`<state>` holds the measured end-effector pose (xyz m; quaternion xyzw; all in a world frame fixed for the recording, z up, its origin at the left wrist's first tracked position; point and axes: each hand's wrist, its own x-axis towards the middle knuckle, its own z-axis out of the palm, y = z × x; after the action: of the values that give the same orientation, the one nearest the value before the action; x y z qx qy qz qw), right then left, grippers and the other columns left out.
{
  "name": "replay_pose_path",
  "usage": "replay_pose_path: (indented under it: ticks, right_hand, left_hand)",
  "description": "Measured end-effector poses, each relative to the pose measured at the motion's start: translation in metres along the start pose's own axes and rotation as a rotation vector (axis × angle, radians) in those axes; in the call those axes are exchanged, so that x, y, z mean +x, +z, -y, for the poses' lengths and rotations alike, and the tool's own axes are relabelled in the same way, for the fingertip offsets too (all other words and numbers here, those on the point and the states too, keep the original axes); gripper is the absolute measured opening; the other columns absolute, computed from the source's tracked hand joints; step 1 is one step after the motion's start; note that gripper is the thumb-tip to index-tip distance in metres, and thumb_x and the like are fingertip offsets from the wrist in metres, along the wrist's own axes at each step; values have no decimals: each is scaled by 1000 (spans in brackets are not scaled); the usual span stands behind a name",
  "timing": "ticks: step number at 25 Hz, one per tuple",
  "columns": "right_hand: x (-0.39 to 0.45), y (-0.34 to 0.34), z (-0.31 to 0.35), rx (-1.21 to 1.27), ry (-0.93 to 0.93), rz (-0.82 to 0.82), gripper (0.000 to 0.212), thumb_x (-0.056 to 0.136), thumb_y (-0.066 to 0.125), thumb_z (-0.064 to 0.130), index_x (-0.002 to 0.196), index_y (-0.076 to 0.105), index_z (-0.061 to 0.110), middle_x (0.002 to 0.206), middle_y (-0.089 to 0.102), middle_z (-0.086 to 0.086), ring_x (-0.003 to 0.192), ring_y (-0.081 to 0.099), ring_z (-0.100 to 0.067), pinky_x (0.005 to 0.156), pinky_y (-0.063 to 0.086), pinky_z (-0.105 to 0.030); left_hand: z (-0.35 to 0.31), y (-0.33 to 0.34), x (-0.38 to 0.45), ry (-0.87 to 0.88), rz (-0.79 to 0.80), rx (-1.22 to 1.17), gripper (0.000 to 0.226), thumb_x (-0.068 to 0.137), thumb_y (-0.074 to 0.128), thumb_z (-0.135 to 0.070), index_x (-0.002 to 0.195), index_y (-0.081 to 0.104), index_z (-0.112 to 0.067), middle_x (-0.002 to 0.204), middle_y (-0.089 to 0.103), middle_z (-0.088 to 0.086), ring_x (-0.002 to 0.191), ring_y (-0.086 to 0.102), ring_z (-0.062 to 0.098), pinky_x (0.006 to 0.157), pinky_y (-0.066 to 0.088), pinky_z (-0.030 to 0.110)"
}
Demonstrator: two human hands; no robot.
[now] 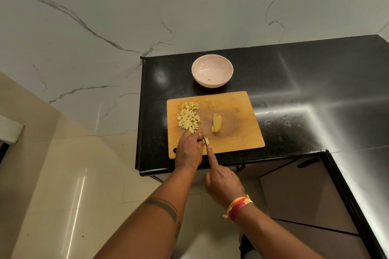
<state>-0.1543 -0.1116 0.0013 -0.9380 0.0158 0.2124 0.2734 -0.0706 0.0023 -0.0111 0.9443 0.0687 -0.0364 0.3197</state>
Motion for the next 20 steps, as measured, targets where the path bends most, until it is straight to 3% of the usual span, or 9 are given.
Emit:
replay_pose_path:
  ticks: [6,10,17,20]
  right_hand:
    - [9,1,4,-50,6,51,79,102,36,25,161,-16,32,76,60,-2,63,58,-17,59,49,-35]
    - [-14,3,-5,-34,12,64,81,100,37,22,161,-14,33,72,59,1,59,56,-16,52,40,-32]
    - [-18,-5,-17,48,-10,-51,82,98,41,23,162,-9,37,65,57,6,53,53,-13,48,34,-30]
    - [-10,-11,-28,83,23,-96,81,98,44,22,163,-4,36,62,56,6,51,52,-13,46,28,-28]
  left_hand:
    - [-1,2,2,-32,0,-4,16,101,61,-18,112,72,-17,115,56,-3,95,50,8,73,34,19]
    - [0,2,2,-27,12,-15,18,101,62,-17,115,73,-17,116,56,-4,96,49,7,71,34,14]
    - [-1,6,-5,-20,-10,-91,22,101,57,-26,120,68,-22,118,51,-4,107,56,14,83,47,24]
    - [-4,12,-3,23,65,-28,32,97,65,-37,126,62,-24,119,47,-2,113,47,14,89,50,31]
